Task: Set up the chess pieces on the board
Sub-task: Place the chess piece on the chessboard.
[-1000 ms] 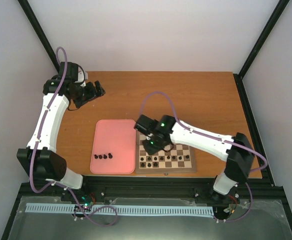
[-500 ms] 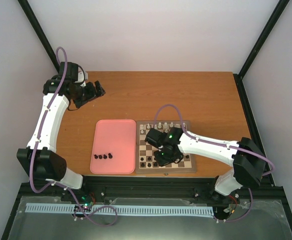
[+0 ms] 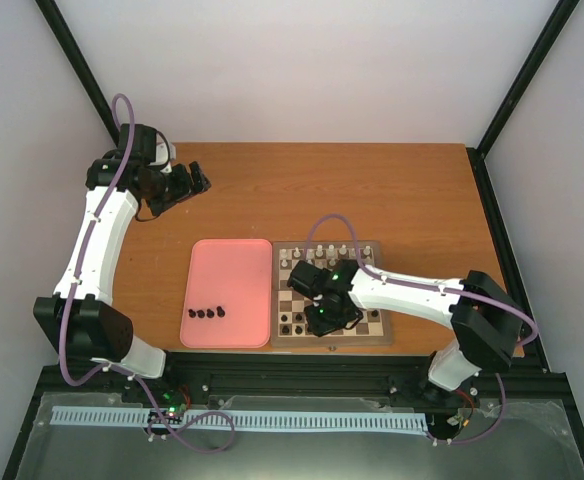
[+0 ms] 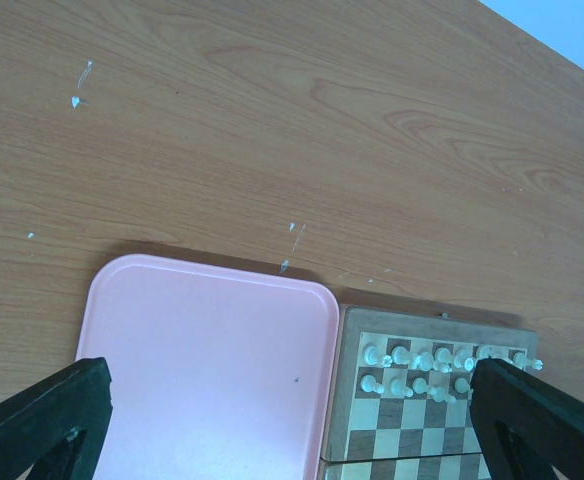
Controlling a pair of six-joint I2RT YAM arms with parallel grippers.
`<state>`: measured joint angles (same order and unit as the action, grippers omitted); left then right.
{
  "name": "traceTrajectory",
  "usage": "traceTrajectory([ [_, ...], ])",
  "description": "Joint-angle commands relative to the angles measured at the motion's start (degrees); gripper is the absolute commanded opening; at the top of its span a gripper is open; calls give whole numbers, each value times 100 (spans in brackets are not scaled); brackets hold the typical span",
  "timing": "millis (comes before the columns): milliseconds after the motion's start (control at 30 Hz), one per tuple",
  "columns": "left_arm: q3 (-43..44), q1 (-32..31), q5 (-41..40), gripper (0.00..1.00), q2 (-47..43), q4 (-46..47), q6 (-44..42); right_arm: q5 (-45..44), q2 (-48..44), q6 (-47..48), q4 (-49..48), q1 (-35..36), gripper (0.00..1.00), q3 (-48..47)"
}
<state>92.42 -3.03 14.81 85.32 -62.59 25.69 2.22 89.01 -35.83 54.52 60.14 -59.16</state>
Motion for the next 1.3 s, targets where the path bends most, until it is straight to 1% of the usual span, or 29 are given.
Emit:
traceTrajectory([
  [0, 84, -36, 31, 100, -87, 62, -42, 18, 180, 53, -134, 34, 3, 15],
  [233, 84, -38, 31, 100, -87, 52, -43, -37, 272, 82, -109, 42, 3, -5],
  [367, 92, -36, 30, 100, -73, 60, -47, -33, 301, 79, -91, 42, 5, -15],
  [467, 100, -37, 30, 100, -67, 53, -47, -48, 292, 77, -83, 42, 11, -15],
  [767, 91, -38, 33, 100, -85, 54, -47, -111, 247, 46, -63, 42, 19, -25],
  [1000, 100, -35, 32, 100, -92, 45, -42, -122, -164, -45, 146, 49, 28, -114],
  [1133, 120, -36, 39, 100, -92, 27, -47, -168, -632, -130, 549, 70, 30, -263],
  [1267, 118, -36, 40, 100, -95, 34, -40, -319, -1037, -46, 770, 70, 42, -720],
])
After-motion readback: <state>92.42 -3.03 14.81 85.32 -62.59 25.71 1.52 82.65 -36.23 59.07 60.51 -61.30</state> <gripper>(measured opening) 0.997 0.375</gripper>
